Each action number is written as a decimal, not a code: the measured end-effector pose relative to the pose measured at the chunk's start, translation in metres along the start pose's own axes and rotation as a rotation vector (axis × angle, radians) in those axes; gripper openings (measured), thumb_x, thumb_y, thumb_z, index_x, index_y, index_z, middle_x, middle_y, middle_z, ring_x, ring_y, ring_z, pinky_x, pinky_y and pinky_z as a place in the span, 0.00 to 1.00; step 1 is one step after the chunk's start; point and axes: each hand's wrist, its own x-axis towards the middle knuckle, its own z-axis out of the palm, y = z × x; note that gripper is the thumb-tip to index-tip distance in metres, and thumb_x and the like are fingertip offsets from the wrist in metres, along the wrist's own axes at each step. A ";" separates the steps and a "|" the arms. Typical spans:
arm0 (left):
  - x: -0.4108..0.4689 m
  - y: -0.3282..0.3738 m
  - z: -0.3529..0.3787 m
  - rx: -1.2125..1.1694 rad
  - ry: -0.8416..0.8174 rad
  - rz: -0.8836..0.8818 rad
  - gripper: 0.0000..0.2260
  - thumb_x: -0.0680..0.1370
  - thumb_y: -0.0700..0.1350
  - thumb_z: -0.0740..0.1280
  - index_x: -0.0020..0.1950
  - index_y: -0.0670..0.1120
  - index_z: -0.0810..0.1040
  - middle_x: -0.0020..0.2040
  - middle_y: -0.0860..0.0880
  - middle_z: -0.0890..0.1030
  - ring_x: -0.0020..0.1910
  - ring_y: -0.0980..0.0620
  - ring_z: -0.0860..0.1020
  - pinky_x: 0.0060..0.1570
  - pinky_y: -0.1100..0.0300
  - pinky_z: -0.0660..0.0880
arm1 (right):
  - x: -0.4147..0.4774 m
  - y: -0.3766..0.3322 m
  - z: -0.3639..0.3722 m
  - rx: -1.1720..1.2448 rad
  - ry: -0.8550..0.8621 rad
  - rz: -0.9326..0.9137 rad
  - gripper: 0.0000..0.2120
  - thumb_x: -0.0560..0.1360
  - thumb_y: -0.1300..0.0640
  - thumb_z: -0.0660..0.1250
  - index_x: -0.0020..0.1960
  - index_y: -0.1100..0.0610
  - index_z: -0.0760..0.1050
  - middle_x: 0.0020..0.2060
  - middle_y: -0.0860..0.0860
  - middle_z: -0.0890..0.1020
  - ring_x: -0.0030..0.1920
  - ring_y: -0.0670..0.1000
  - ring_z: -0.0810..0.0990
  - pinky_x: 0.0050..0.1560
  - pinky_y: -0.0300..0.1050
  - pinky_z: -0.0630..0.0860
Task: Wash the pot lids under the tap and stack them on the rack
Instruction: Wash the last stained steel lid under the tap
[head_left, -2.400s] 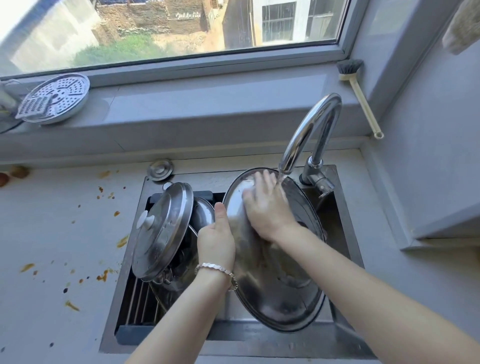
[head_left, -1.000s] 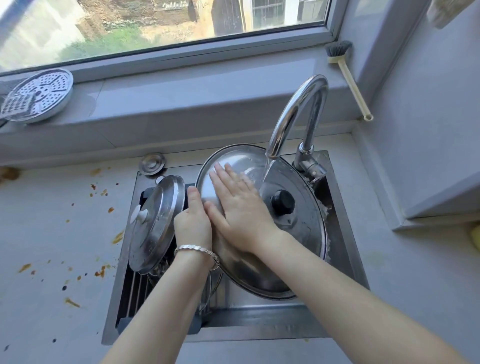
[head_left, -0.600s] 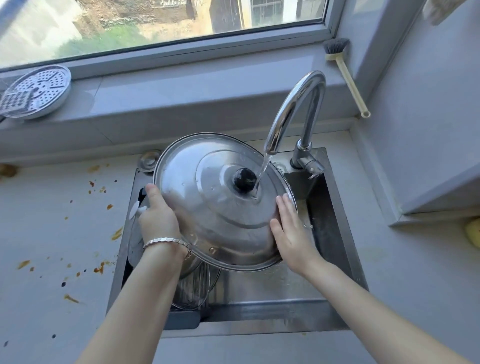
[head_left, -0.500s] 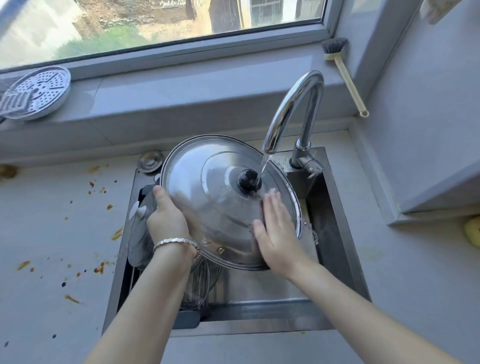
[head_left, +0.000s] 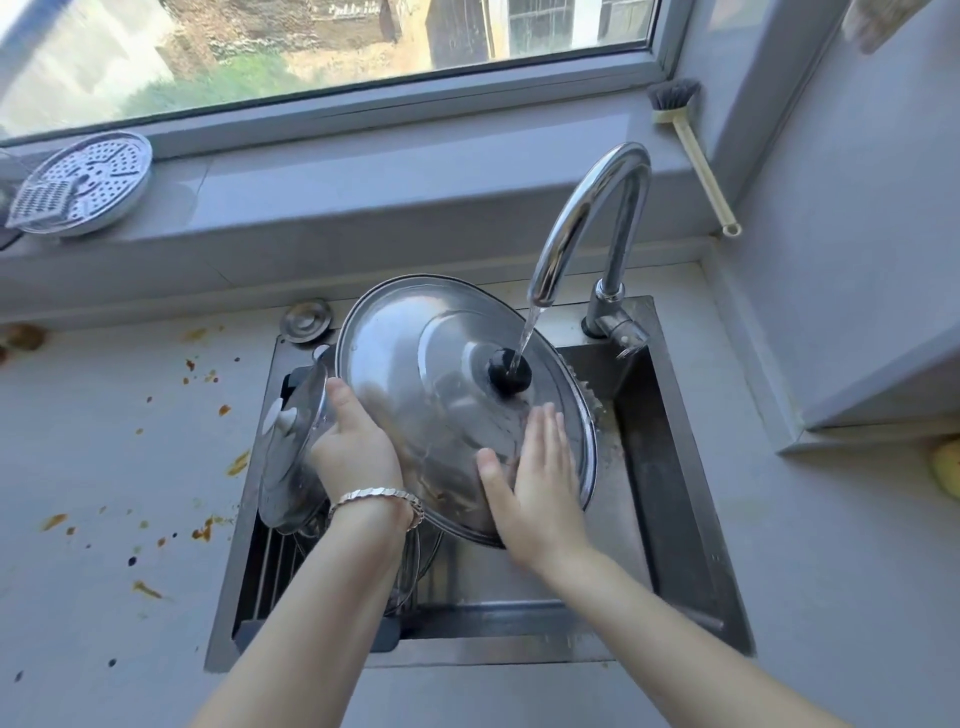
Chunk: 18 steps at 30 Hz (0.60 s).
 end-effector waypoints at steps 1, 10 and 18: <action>0.000 -0.002 -0.002 0.014 -0.005 -0.003 0.22 0.79 0.59 0.52 0.30 0.47 0.62 0.31 0.50 0.68 0.29 0.54 0.67 0.32 0.56 0.64 | 0.011 0.008 -0.003 0.050 0.024 0.063 0.41 0.74 0.34 0.44 0.76 0.60 0.40 0.76 0.52 0.41 0.76 0.48 0.38 0.73 0.41 0.35; -0.003 -0.010 -0.017 0.133 -0.099 -0.022 0.23 0.80 0.59 0.52 0.30 0.45 0.62 0.30 0.50 0.65 0.28 0.55 0.63 0.28 0.62 0.59 | 0.083 0.080 -0.044 0.018 0.019 0.062 0.14 0.79 0.57 0.56 0.61 0.59 0.74 0.61 0.55 0.75 0.62 0.53 0.73 0.63 0.43 0.66; -0.003 -0.032 0.021 0.182 -0.431 -0.167 0.15 0.76 0.38 0.57 0.30 0.43 0.62 0.27 0.46 0.62 0.25 0.49 0.62 0.26 0.65 0.64 | 0.031 0.020 -0.089 -0.123 -0.243 -0.209 0.16 0.77 0.46 0.58 0.51 0.55 0.78 0.48 0.51 0.82 0.49 0.52 0.78 0.55 0.52 0.74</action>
